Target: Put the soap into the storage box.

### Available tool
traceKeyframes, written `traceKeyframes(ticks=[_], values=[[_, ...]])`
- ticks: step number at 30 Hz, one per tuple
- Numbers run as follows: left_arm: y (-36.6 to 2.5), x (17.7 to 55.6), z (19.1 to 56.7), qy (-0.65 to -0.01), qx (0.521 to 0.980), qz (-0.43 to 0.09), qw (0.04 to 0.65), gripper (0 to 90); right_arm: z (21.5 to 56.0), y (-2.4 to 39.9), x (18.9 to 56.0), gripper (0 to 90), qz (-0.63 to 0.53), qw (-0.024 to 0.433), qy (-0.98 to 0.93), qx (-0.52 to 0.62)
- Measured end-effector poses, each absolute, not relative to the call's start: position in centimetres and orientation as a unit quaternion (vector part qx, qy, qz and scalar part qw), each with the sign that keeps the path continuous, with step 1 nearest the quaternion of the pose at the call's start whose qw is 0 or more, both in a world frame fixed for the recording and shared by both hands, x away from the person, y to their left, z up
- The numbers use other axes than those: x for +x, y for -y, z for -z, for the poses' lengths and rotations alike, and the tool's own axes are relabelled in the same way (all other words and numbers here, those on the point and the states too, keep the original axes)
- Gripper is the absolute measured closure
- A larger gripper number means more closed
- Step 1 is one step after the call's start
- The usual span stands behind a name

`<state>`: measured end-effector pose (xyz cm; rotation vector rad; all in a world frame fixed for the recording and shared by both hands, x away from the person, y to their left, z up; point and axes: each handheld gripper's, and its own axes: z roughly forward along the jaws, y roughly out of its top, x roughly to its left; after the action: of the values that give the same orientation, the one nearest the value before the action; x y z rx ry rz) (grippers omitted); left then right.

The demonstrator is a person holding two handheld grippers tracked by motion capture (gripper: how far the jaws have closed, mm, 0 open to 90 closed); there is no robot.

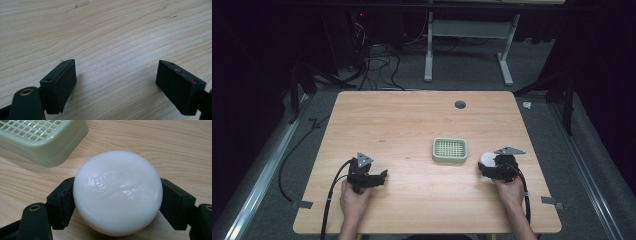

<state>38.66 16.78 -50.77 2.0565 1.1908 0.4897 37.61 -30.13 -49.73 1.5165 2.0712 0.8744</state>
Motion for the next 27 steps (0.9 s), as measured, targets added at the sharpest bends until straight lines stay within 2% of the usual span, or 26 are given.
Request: traceKeyframes(ticks=[27], values=[[-16.8,38.7,50.8,-0.459,0.794,-0.189,0.350,17.3,47.1,30.0,37.3,24.0,-0.360,0.202,-0.743,0.527]])
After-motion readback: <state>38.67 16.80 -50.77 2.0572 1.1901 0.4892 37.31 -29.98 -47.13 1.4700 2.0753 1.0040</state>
